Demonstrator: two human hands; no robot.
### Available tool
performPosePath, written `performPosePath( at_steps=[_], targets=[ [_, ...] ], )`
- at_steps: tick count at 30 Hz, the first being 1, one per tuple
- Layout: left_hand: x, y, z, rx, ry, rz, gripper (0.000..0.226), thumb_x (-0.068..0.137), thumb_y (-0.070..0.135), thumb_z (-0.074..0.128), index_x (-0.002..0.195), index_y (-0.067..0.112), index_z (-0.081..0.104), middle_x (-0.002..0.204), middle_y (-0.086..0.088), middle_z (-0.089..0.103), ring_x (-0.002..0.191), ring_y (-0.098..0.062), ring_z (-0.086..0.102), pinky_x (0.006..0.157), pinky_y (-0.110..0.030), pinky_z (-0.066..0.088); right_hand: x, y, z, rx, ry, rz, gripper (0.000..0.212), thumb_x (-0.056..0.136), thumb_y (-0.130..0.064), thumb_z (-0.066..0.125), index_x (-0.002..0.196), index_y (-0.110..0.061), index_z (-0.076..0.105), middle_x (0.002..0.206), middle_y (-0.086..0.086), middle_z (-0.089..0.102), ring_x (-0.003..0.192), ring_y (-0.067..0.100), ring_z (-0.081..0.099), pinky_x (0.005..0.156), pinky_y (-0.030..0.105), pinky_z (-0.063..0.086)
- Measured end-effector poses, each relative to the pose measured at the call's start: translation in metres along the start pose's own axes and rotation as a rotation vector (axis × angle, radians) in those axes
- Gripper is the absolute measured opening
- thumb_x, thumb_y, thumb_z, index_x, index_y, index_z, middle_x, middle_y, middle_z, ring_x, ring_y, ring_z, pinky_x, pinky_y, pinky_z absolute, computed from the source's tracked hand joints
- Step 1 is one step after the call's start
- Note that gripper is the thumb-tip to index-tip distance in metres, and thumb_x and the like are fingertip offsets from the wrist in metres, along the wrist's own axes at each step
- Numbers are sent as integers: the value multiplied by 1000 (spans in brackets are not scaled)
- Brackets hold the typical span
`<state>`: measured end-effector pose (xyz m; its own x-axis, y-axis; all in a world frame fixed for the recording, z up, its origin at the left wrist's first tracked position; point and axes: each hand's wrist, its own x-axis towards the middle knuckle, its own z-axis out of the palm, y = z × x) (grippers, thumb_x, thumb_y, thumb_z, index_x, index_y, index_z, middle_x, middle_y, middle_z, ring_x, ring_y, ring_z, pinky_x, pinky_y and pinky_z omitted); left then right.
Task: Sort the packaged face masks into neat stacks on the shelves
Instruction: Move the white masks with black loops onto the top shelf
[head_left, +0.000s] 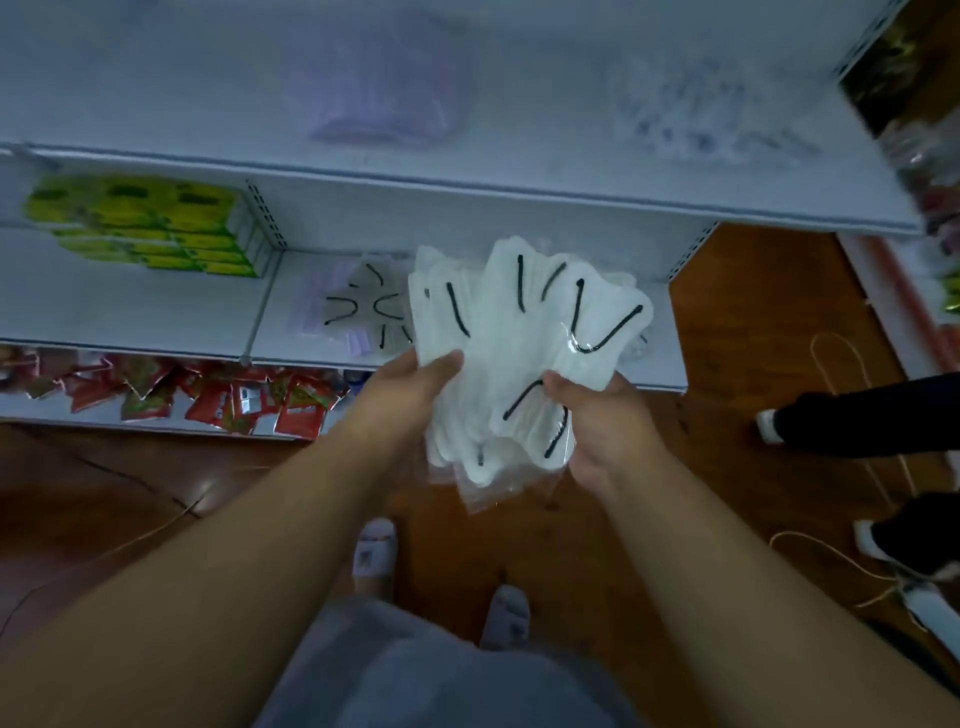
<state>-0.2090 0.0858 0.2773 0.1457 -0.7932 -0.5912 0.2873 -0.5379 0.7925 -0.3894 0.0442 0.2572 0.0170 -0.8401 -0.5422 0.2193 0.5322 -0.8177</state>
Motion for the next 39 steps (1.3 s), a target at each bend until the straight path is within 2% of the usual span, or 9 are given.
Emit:
performPosePath(
  at_steps=[3, 10, 16, 21, 23, 27, 31, 36, 39],
  targets=[
    [-24, 16, 6, 106, 47, 73, 36, 80, 30, 68, 112, 16, 67, 101, -10, 76, 92, -33, 73, 88, -57, 56, -25, -22, -8, -19, -53, -35, 27, 89, -1, 68, 111, -15, 69, 106, 3, 76, 100, 27, 71, 95, 51, 53],
    [-63, 56, 7, 143, 201, 209, 21, 88, 33, 74, 106, 22, 71, 91, -3, 77, 84, -29, 75, 75, -54, 61, -59, -60, 15, 49, -118, -35, 22, 90, -4, 68, 109, -15, 70, 104, 5, 76, 97, 29, 72, 90, 50, 55],
    [-100, 161, -19, 151, 194, 495, 23, 97, 41, 59, 92, 19, 65, 85, 0, 72, 69, -11, 70, 55, -25, 53, -88, -135, 92, 67, -84, -271, 16, 89, -2, 68, 103, -9, 71, 99, 11, 76, 91, 29, 73, 82, 47, 57],
    [-131, 246, -53, 122, 183, 627, 18, 99, 26, 56, 94, 12, 65, 80, -3, 71, 69, -22, 66, 55, -29, 50, -121, -200, 165, 45, -101, -554, 16, 89, -4, 69, 104, -11, 69, 89, 0, 77, 82, 17, 75, 70, 34, 58],
    [-137, 270, -65, 154, 213, 683, 14, 98, 27, 57, 93, 19, 68, 78, -2, 74, 70, -23, 70, 55, -34, 55, -132, -215, 189, 99, -123, -605, 16, 90, -1, 67, 102, -12, 68, 89, 0, 77, 80, 13, 74, 67, 28, 57],
    [-158, 309, -81, 180, 265, 779, 14, 97, 36, 61, 87, 26, 65, 75, 4, 70, 61, -13, 66, 43, -21, 48, -149, -243, 223, 148, -96, -705, 14, 88, 0, 68, 96, -12, 70, 87, 2, 77, 77, 14, 74, 65, 28, 56],
    [-171, 348, -83, 183, 245, 808, 22, 94, 43, 63, 93, 22, 65, 85, -5, 72, 75, -27, 70, 61, -41, 61, -158, -276, 246, 146, -52, -756, 8, 88, -4, 70, 94, -9, 71, 83, 4, 77, 75, 18, 74, 65, 31, 58],
    [-180, 419, -60, -75, 85, 659, 29, 97, 46, 57, 100, 18, 63, 92, -7, 72, 84, -28, 71, 72, -43, 60, -159, -349, 258, 205, -65, -740, 9, 86, -1, 70, 92, -7, 69, 81, 8, 76, 71, 21, 74, 67, 37, 59],
    [-173, 464, -39, -30, 107, 676, 16, 99, 23, 57, 110, 14, 63, 106, -10, 71, 82, -21, 66, 73, -34, 56, -143, -402, 263, 156, 16, -749, 16, 84, -2, 73, 95, -5, 64, 89, 12, 73, 81, 27, 71, 81, 48, 59]
  ],
)
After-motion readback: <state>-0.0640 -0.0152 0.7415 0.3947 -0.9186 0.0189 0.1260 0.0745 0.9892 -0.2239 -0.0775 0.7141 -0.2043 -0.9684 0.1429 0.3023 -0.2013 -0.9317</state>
